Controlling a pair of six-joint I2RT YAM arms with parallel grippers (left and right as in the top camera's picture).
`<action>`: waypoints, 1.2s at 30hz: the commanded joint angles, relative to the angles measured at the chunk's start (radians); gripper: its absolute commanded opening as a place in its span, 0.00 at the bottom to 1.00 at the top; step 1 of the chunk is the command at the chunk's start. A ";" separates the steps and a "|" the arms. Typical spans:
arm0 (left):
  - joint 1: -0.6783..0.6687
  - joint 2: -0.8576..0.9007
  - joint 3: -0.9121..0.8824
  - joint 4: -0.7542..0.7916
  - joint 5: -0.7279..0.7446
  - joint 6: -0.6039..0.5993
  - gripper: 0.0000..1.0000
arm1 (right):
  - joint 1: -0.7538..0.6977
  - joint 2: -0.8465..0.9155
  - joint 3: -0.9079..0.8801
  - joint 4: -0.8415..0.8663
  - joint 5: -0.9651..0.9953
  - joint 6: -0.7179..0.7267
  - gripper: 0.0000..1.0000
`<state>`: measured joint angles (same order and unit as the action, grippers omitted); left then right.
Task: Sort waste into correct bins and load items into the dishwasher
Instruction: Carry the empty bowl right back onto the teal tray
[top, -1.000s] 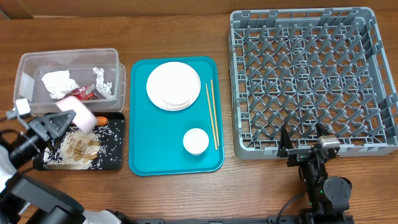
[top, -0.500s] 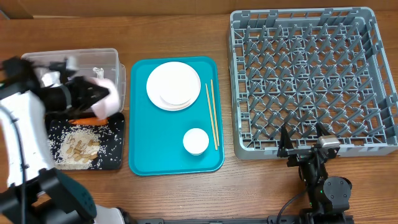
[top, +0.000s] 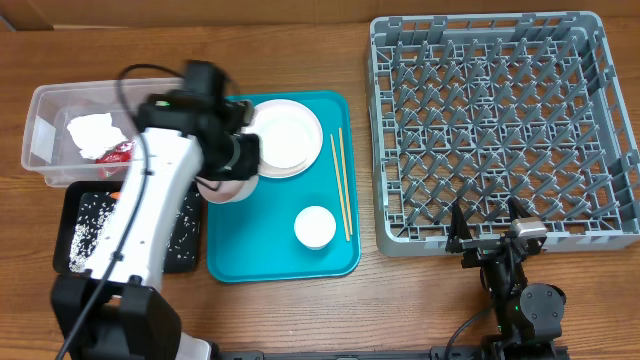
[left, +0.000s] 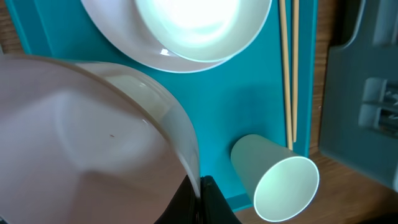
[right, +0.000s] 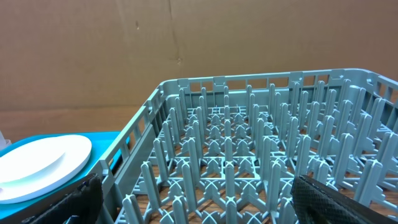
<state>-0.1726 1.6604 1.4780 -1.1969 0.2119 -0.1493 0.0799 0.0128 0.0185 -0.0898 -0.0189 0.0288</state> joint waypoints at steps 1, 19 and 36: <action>-0.090 -0.020 0.003 0.000 -0.183 -0.108 0.04 | -0.002 -0.010 -0.011 0.006 0.003 -0.002 1.00; -0.202 -0.011 -0.230 0.100 -0.179 -0.196 0.04 | -0.002 -0.010 -0.011 0.006 0.003 -0.002 1.00; -0.203 -0.011 -0.332 0.215 -0.133 -0.196 0.04 | -0.002 -0.010 -0.011 0.006 0.003 -0.002 1.00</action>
<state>-0.3717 1.6608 1.1561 -0.9897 0.0711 -0.3347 0.0799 0.0128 0.0185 -0.0906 -0.0189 0.0292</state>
